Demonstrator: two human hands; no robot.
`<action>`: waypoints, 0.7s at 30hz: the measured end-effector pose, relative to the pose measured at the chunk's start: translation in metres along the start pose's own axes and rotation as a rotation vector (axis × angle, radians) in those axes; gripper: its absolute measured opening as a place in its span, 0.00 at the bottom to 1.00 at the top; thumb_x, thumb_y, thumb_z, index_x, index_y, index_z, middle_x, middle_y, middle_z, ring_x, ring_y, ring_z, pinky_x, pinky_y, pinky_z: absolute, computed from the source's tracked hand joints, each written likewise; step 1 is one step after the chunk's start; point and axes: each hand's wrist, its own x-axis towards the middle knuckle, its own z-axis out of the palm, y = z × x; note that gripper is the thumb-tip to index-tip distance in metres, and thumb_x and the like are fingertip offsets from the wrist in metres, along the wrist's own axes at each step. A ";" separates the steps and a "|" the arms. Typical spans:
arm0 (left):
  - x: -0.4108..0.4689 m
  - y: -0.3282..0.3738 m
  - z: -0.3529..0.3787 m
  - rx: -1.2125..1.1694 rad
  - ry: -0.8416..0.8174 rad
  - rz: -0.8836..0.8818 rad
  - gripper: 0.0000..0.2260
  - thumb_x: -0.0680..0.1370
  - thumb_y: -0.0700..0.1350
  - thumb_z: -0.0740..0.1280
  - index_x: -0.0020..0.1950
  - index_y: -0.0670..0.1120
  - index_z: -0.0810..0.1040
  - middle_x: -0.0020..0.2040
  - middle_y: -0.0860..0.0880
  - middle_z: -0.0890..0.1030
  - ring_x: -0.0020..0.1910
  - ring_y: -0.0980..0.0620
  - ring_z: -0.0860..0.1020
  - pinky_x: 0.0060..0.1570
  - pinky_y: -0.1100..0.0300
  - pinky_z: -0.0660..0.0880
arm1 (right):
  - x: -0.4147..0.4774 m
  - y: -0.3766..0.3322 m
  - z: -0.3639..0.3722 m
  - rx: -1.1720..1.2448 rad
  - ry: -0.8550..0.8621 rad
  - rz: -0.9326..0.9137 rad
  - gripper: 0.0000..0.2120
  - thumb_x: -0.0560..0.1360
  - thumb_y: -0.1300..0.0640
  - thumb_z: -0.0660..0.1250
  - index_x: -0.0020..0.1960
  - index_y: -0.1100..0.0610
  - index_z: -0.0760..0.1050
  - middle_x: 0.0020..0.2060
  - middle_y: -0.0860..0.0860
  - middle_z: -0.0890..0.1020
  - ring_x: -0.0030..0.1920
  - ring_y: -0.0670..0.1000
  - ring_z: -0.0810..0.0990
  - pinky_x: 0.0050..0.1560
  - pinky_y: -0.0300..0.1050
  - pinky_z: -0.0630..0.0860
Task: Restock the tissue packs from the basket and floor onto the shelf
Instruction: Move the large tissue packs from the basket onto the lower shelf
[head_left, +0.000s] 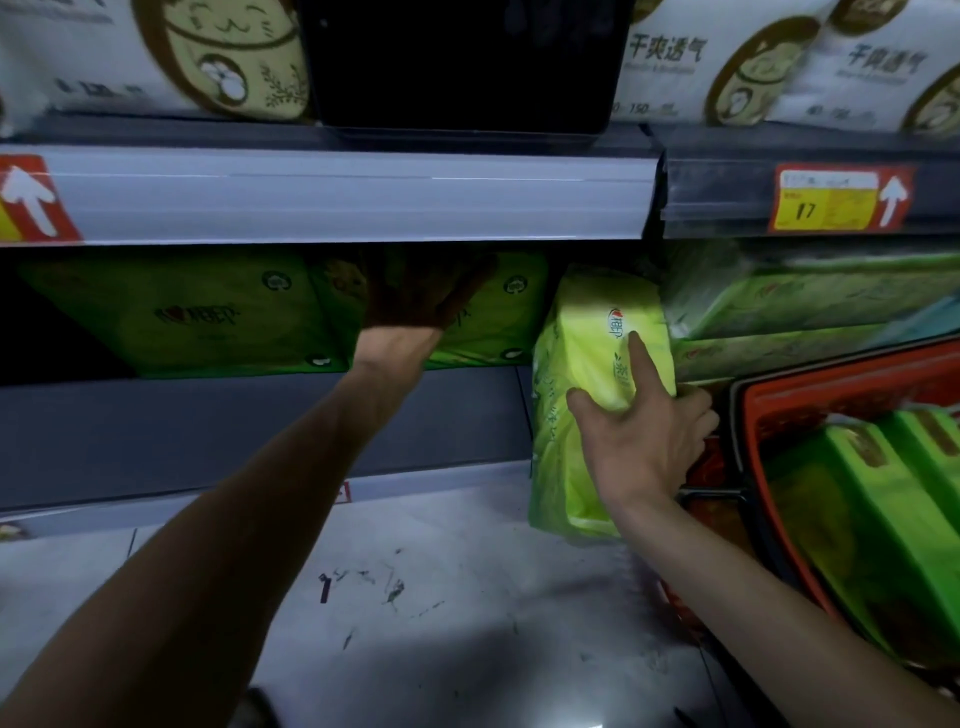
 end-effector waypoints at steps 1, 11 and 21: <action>0.000 -0.004 0.004 -0.001 0.002 -0.001 0.42 0.77 0.29 0.58 0.85 0.58 0.48 0.86 0.43 0.53 0.83 0.35 0.51 0.73 0.38 0.32 | 0.001 0.000 0.001 -0.007 0.001 -0.005 0.38 0.72 0.41 0.74 0.79 0.37 0.64 0.60 0.62 0.69 0.61 0.65 0.67 0.64 0.58 0.67; -0.001 -0.009 0.000 -0.049 0.003 -0.034 0.41 0.78 0.31 0.61 0.85 0.58 0.49 0.85 0.42 0.55 0.83 0.33 0.56 0.79 0.36 0.41 | 0.029 -0.025 0.017 -0.064 0.007 -0.050 0.34 0.72 0.42 0.73 0.76 0.43 0.69 0.61 0.63 0.71 0.64 0.66 0.67 0.65 0.57 0.66; -0.025 0.069 -0.042 -0.293 0.083 -0.241 0.23 0.82 0.57 0.62 0.72 0.46 0.76 0.57 0.41 0.79 0.54 0.39 0.79 0.56 0.46 0.74 | 0.046 -0.026 0.020 -0.113 0.030 -0.154 0.24 0.72 0.45 0.71 0.66 0.51 0.79 0.57 0.66 0.73 0.63 0.67 0.68 0.66 0.57 0.63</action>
